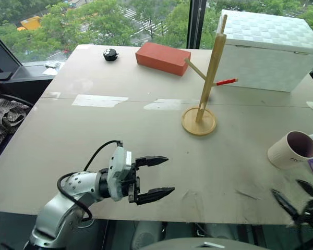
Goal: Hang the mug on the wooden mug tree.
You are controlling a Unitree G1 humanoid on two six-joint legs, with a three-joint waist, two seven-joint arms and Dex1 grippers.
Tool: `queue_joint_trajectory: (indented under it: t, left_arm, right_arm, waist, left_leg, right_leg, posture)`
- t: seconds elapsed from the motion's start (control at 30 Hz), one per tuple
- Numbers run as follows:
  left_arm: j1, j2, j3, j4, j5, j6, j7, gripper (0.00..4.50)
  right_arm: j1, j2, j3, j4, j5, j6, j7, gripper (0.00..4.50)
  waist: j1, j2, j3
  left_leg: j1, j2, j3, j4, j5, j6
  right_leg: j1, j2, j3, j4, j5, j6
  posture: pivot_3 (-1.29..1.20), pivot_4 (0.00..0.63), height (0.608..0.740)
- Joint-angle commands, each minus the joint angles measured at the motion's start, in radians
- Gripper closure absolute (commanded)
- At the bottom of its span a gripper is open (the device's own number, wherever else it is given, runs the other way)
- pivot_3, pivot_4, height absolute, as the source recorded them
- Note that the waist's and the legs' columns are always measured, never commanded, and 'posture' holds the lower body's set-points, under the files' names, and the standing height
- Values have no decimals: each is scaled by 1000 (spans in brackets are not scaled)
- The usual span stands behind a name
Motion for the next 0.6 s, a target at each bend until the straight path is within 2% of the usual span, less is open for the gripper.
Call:
queue_joint_trajectory:
  t: [0.03,0.17,0.37,0.6]
  left_arm:
    - [-15,2,-14,-20,-28,1,-25,232]
    - [-5,11,11,-87,-62,18,3,232]
    - [13,57,73,-164,-116,46,36,232]
    - [-117,62,75,-34,-122,68,13,232]
  right_arm:
    - [-64,-41,-70,44,12,-19,-10,33]
    - [-187,-108,-70,149,-11,3,-35,33]
    - [-357,-192,-36,280,-44,29,-49,33]
    - [-467,-277,-38,409,-67,41,-26,33]
  waist:
    - [-10,0,0]
    - [-19,1,0]
    - [0,2,0]
    - [10,3,0]
  left_leg:
    - [1,1,1,0,0,0]
    - [2,3,2,1,0,0]
    - [0,3,2,0,0,0]
    - [0,2,1,2,0,0]
  right_leg:
    - [0,0,0,0,1,-1]
    - [0,0,-2,0,1,-2]
    - [-1,2,-2,0,3,-5]
    - [1,9,-3,0,3,-2]
  posture:
    - [0,150,740]
    - [0,150,740]
    - [0,150,740]
    - [0,150,740]
